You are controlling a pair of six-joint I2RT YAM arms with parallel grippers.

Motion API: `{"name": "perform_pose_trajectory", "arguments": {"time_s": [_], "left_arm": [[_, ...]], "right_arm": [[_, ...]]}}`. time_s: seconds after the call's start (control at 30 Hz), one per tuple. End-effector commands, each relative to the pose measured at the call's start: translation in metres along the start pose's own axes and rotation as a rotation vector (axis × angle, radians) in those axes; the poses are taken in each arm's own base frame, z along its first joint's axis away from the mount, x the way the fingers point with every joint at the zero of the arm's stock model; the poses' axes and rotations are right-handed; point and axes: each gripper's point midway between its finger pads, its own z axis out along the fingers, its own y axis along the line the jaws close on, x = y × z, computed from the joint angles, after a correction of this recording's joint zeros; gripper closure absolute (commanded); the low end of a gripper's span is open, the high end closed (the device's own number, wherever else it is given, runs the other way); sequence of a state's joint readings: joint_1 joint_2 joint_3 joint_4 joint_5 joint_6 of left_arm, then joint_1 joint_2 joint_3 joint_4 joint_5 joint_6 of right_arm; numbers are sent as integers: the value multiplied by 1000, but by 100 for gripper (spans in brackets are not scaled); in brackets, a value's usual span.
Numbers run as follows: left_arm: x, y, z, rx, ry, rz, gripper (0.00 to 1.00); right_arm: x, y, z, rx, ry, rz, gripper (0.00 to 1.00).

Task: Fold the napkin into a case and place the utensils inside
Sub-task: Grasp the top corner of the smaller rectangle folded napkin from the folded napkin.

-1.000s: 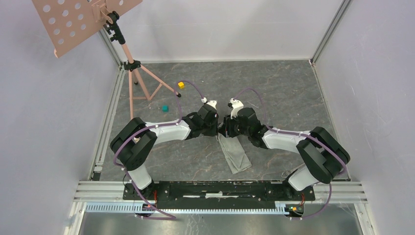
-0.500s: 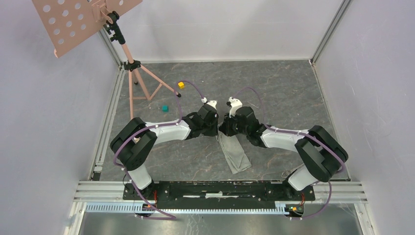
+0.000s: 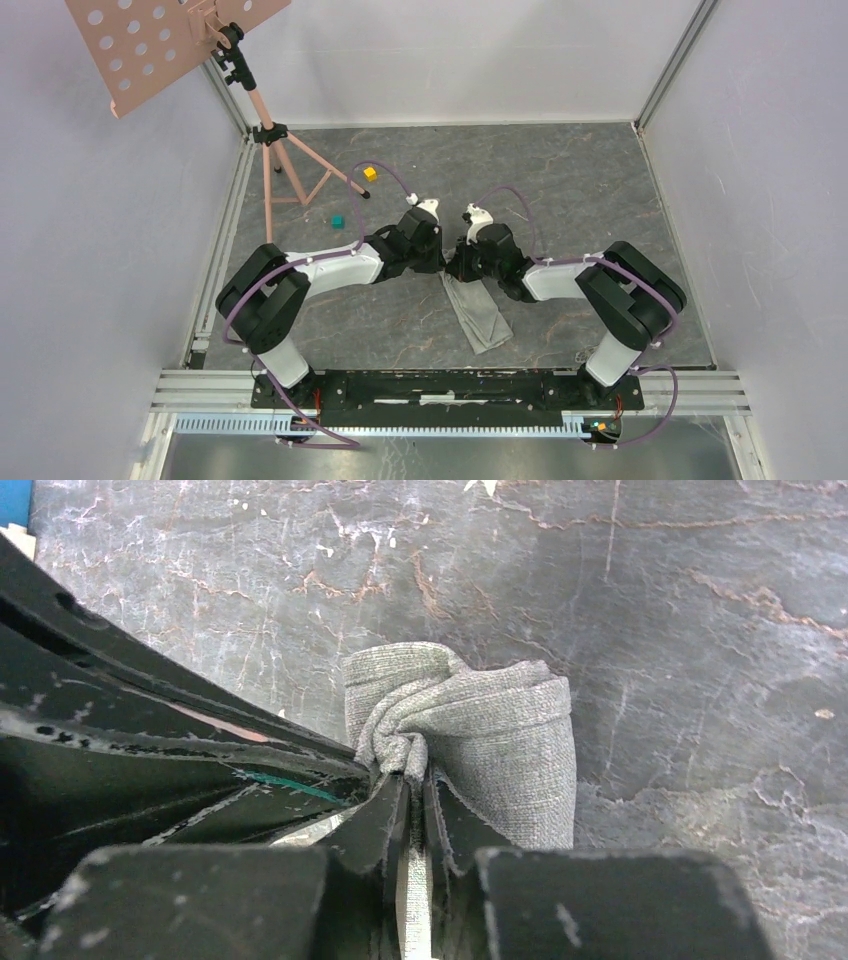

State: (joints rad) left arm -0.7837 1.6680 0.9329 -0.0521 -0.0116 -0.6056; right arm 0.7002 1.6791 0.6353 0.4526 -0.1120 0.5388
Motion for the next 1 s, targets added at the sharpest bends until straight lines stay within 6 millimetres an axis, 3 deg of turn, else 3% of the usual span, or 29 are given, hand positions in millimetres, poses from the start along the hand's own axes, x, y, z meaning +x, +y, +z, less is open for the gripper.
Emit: {"name": "perform_pose_trajectory", "arguments": {"time_s": [0.0,0.13,0.2,0.43,0.53,0.77,0.87,0.97], "left_arm": [[-25,-27,-8,99,-75,-64,98],[-24,-22,-8,84,-75,-51,98],[-22,-20,-7,74,-69,-48,98],[-19,-19,-7,79,-61,-52,98],[-21,-21,-8,85,-65,-53,98],[-21,-22,-7,90,-63,-50,98],[-25,-22,-8,84,-77,-55,98],[-33,-21,-13,80,-100,-58,98]], "right_arm": [[-7,19,3,-86,22,-4,83],[-18,25,-23,-112,-4,-11,60],[-25,24,-32,-103,-13,-31,53],[-39,20,-40,-92,-43,-56,49],[-43,23,-35,-105,-51,-54,53],[-44,17,-16,-80,-51,-26,77],[-28,8,-6,-54,-22,22,89],[-2,11,-3,-71,-13,58,93]]}}
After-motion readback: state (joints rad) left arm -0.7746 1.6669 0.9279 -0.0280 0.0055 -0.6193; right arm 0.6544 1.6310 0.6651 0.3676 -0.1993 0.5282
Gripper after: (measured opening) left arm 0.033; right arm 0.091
